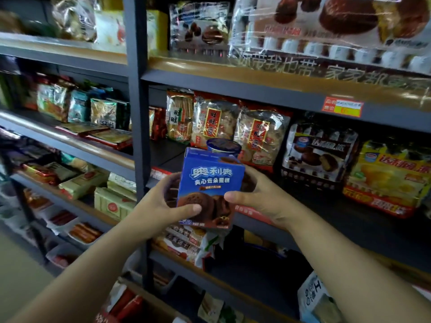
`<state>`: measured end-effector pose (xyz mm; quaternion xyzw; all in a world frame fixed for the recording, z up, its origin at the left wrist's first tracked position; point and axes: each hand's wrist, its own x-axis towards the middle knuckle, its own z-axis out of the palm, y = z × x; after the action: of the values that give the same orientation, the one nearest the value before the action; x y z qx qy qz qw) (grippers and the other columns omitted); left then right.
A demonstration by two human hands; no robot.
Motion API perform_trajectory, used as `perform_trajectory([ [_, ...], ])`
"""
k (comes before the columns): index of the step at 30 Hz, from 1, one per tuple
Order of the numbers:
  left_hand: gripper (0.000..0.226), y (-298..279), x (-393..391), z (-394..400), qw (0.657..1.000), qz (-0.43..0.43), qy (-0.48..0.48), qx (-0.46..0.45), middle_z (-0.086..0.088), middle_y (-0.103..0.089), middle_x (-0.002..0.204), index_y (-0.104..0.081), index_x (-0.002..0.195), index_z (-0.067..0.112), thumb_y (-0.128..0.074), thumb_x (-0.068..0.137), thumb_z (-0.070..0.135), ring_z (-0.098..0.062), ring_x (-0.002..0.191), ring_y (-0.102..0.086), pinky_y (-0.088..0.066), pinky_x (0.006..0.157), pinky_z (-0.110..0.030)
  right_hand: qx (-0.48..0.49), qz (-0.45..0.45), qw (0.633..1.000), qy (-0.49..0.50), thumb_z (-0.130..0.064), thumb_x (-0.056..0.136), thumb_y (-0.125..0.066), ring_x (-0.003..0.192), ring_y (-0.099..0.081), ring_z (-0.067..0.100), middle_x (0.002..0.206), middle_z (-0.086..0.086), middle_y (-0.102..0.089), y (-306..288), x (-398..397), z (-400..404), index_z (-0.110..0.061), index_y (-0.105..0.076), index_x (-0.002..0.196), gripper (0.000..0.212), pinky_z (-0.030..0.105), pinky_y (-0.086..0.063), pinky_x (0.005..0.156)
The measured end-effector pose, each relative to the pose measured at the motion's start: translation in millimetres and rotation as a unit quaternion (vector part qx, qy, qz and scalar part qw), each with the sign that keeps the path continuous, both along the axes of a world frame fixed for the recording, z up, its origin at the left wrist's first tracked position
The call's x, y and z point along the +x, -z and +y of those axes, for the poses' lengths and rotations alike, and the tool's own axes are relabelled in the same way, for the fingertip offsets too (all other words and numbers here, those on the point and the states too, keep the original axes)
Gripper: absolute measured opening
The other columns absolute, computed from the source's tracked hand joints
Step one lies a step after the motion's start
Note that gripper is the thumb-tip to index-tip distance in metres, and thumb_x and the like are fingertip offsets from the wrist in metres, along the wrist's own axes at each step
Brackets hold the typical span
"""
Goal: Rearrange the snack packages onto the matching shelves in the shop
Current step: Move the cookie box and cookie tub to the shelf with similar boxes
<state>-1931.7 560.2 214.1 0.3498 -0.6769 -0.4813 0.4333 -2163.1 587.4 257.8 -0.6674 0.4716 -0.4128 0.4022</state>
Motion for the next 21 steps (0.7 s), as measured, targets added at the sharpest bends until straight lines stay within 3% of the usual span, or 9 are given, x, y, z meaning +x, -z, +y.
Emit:
perform_trajectory([
  [3,0.082,3.6,24.2,1.2,0.998,0.028,-0.055,0.008,0.005,-0.066,0.106,-0.050,0.107,0.042,-0.085,0.034,0.056,-0.004,0.094,-0.067,-0.055,0.072,-0.022,-0.002,0.006,1.000,0.023,-0.035,0.073,-0.078,0.117,-0.054,0.005,0.128,-0.009,-0.056,-3.0,12.0,-14.9,-0.035,-0.049,0.129,0.063,0.023,-0.047,0.095],
  [6,0.092,6.4,46.3,2.3,0.992,0.047,-0.116,0.024,0.004,-0.063,0.105,-0.048,0.113,0.031,-0.088,0.034,0.053,-0.002,0.084,-0.066,-0.052,0.058,-0.013,-0.095,0.063,0.978,0.175,-0.037,0.080,-0.072,0.122,-0.044,0.007,0.131,-0.009,-0.047,-8.1,14.3,-46.3,-0.026,-0.042,0.138,0.066,0.017,-0.038,0.090],
  [9,0.071,13.6,70.6,2.5,0.984,0.036,-0.168,0.037,0.002,-0.058,0.110,-0.045,0.113,0.032,-0.087,0.057,0.038,-0.007,0.089,-0.063,-0.051,0.059,-0.017,-0.117,0.160,0.941,0.276,-0.043,0.073,-0.077,0.130,-0.041,0.019,0.147,0.003,-0.038,-5.3,5.6,-93.1,-0.022,-0.025,0.148,0.093,0.025,-0.039,0.098],
  [11,0.073,20.8,88.2,3.3,0.980,0.026,-0.189,0.049,0.002,-0.058,0.109,-0.046,0.111,0.034,-0.084,0.049,0.042,-0.009,0.091,-0.062,-0.051,0.061,-0.018,-0.080,0.195,0.932,0.293,-0.055,0.063,-0.079,0.136,-0.036,0.027,0.154,0.006,-0.028,-1.9,3.8,-122.1,-0.025,-0.011,0.151,0.115,0.038,-0.038,0.106],
  [15,0.103,29.0,118.1,7.7,0.974,0.042,-0.210,0.079,-0.002,-0.061,0.109,-0.047,0.122,0.026,-0.087,0.030,0.050,-0.013,0.091,-0.065,-0.053,0.066,-0.024,-0.030,0.154,0.926,0.342,-0.061,0.053,-0.082,0.139,-0.030,0.033,0.156,0.009,-0.024,4.1,11.2,-157.5,-0.032,0.005,0.150,0.134,0.046,-0.036,0.108],
  [19,0.089,28.0,137.2,10.3,0.970,0.064,-0.217,0.084,0.001,-0.061,0.103,-0.049,0.113,0.032,-0.088,0.036,0.052,-0.011,0.089,-0.063,-0.052,0.059,-0.020,-0.032,0.139,0.912,0.384,-0.055,0.055,-0.084,0.142,-0.024,0.034,0.157,0.010,-0.022,12.8,14.9,-169.1,-0.027,0.000,0.151,0.131,0.050,-0.033,0.110],
  [21,0.070,27.3,143.8,9.0,0.968,0.058,-0.226,0.086,0.000,-0.061,0.103,-0.049,0.108,0.033,-0.086,0.049,0.039,-0.010,0.087,-0.063,-0.051,0.056,-0.019,-0.043,0.116,0.910,0.395,-0.052,0.054,-0.086,0.141,-0.026,0.032,0.155,0.011,-0.026,15.9,17.1,-171.6,-0.020,-0.008,0.151,0.129,0.050,-0.033,0.110],
])
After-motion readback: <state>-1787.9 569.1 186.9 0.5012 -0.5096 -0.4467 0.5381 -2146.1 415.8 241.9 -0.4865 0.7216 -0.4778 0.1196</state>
